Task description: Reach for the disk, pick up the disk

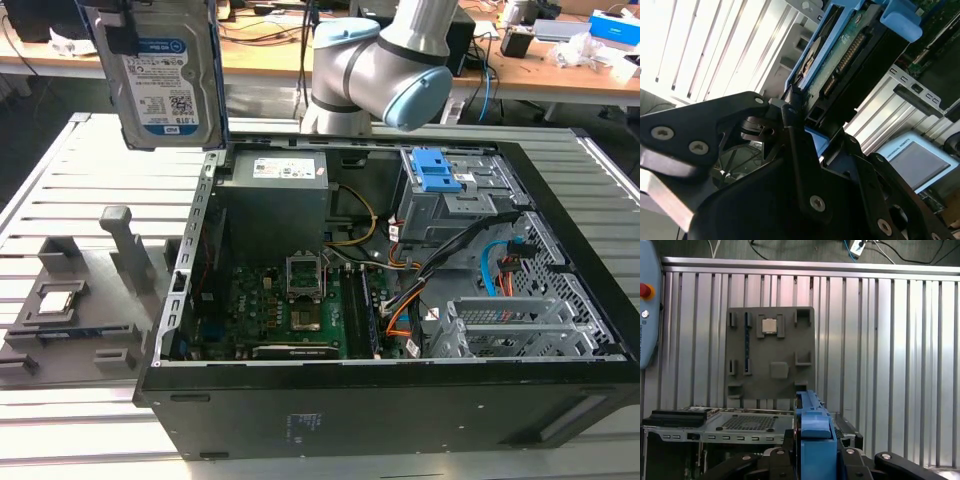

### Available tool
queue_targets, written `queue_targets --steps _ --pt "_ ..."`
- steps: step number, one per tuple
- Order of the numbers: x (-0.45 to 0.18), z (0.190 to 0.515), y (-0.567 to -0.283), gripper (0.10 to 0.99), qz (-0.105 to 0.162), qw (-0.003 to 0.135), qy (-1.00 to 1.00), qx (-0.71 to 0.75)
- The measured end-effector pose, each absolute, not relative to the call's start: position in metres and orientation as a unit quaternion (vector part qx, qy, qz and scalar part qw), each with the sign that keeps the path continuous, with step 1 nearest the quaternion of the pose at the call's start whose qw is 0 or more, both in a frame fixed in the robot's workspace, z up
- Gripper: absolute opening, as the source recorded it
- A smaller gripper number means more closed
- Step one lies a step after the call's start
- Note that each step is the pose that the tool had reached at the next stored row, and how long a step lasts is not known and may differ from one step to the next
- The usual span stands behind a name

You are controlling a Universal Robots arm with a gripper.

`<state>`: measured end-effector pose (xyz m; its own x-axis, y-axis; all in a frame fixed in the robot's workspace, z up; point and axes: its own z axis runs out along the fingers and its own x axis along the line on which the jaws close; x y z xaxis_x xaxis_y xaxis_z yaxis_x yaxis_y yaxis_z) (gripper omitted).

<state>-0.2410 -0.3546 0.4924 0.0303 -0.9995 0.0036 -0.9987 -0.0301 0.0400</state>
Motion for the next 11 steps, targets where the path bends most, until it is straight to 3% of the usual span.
queue_targets --steps 11 --pt "-0.202 0.492 -0.353 0.365 -0.013 0.016 -0.696 0.718"
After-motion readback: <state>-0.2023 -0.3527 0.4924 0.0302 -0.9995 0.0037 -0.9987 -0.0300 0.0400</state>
